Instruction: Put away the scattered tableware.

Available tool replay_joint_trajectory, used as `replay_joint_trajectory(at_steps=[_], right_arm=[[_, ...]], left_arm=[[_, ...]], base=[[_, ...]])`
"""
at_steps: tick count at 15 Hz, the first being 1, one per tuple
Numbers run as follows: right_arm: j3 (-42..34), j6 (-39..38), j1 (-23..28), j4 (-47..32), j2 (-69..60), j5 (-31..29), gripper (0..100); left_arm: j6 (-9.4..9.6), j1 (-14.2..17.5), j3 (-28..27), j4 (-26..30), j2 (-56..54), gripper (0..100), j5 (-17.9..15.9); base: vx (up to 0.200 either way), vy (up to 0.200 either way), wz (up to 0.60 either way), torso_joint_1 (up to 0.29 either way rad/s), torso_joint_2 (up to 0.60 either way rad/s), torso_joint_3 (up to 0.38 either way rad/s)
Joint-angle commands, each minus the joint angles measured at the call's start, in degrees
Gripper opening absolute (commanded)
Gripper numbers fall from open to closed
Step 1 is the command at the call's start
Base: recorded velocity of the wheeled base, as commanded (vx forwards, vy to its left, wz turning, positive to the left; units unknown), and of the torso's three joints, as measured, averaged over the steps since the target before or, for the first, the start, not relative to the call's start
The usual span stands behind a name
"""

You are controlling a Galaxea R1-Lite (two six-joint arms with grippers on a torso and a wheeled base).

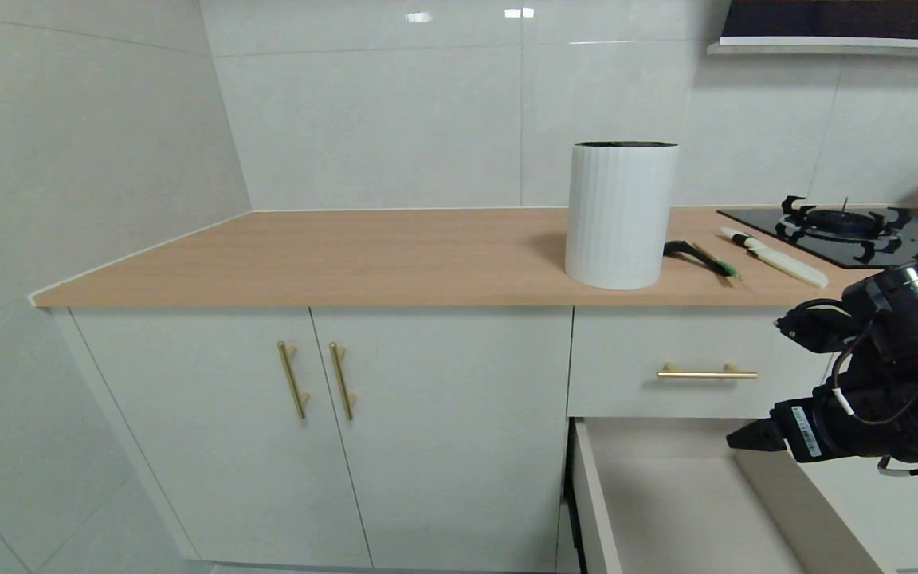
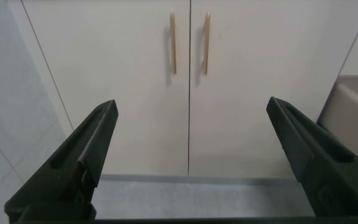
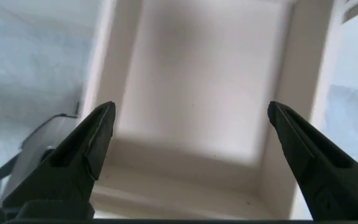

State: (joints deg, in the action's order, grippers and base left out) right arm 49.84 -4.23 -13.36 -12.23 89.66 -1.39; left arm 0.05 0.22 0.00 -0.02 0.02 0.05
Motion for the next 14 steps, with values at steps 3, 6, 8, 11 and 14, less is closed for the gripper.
replay_joint_trajectory(at_steps=[3,6,8,11,14], right_arm=[[0.0,0.01,0.0,0.01,0.25,-0.19,100],[0.0,0.01,0.0,0.1,0.07,-0.19,100],[-0.09,0.1,0.0,0.63,-0.01,-0.46,100],[0.09,0.28,-0.09,3.09,0.25,-0.46,100],[3.78,0.1,0.09,8.1,1.57,-0.63,100]], left_arm=[[-0.05,0.04,0.0,-0.06,-0.02,100,0.04],[-0.05,0.04,0.0,-0.06,-0.02,100,0.04],[-0.05,0.04,0.0,-0.06,-0.02,100,0.04],[-0.05,0.04,0.0,-0.06,-0.02,100,0.04],[-0.05,0.04,0.0,-0.06,-0.02,100,0.04]], base=[[0.0,0.0,0.0,0.175,-0.48,-0.289],[0.0,0.0,0.0,0.188,-0.47,-0.284],[0.0,0.0,0.0,0.105,-0.24,-0.144],[0.0,0.0,0.0,0.023,-0.05,-0.029],[0.0,0.0,0.0,0.0,0.0,0.0]])
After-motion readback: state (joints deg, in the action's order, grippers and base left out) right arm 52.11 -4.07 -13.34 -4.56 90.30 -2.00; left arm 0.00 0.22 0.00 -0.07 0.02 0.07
